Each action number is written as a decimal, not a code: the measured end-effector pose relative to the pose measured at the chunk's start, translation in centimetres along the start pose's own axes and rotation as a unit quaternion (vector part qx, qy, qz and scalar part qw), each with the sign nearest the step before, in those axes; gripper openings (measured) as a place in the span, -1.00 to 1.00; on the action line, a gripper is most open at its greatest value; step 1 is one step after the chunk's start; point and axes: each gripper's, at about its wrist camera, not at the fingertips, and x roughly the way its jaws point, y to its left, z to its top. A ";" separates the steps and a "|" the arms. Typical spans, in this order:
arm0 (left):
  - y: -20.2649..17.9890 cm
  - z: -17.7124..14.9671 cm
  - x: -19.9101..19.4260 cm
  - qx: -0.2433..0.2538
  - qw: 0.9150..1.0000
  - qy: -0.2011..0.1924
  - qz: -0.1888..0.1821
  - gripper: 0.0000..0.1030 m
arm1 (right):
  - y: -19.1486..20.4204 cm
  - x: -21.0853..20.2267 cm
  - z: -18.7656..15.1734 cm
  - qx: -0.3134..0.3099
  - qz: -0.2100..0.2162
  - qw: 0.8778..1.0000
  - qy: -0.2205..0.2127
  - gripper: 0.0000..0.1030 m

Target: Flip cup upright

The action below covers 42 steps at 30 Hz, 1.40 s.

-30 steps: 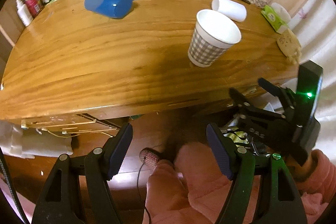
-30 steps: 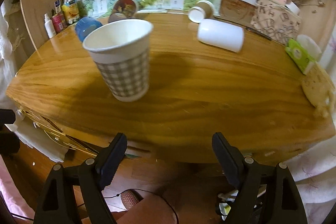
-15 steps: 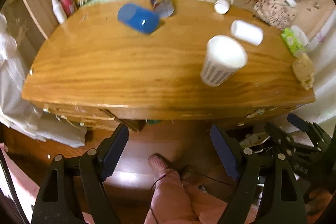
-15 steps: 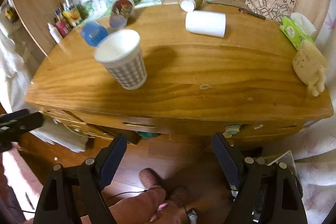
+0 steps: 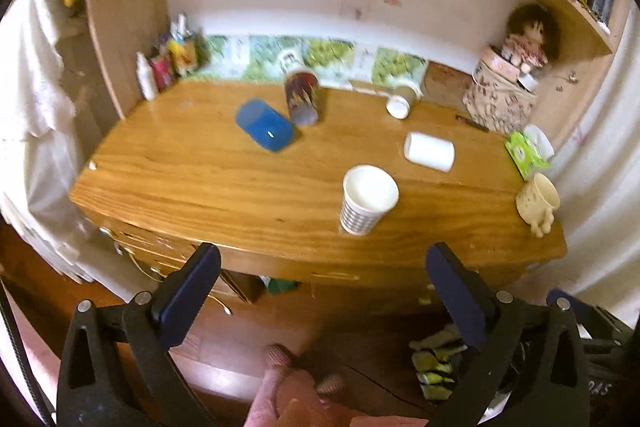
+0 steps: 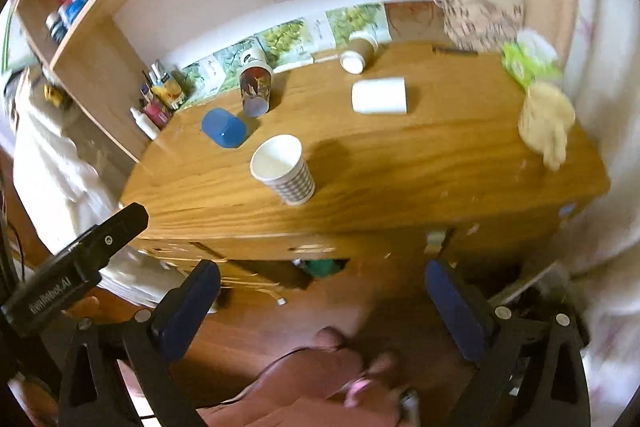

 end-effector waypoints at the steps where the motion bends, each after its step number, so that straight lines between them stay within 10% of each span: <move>1: 0.0 0.1 -0.4 -0.004 1.000 -0.005 0.002 0.99 | 0.2 -0.3 -0.1 -0.005 0.000 1.000 -0.003 0.99; 16: -0.3 -0.2 -6.1 -0.033 0.985 -0.145 0.085 0.99 | 2.0 -7.0 -0.9 -0.078 -0.003 0.979 -0.187 0.99; 42: -4.2 -2.2 -8.8 0.028 0.973 -0.202 0.109 0.99 | 1.1 -8.0 -1.9 -0.091 0.014 0.977 -0.192 0.99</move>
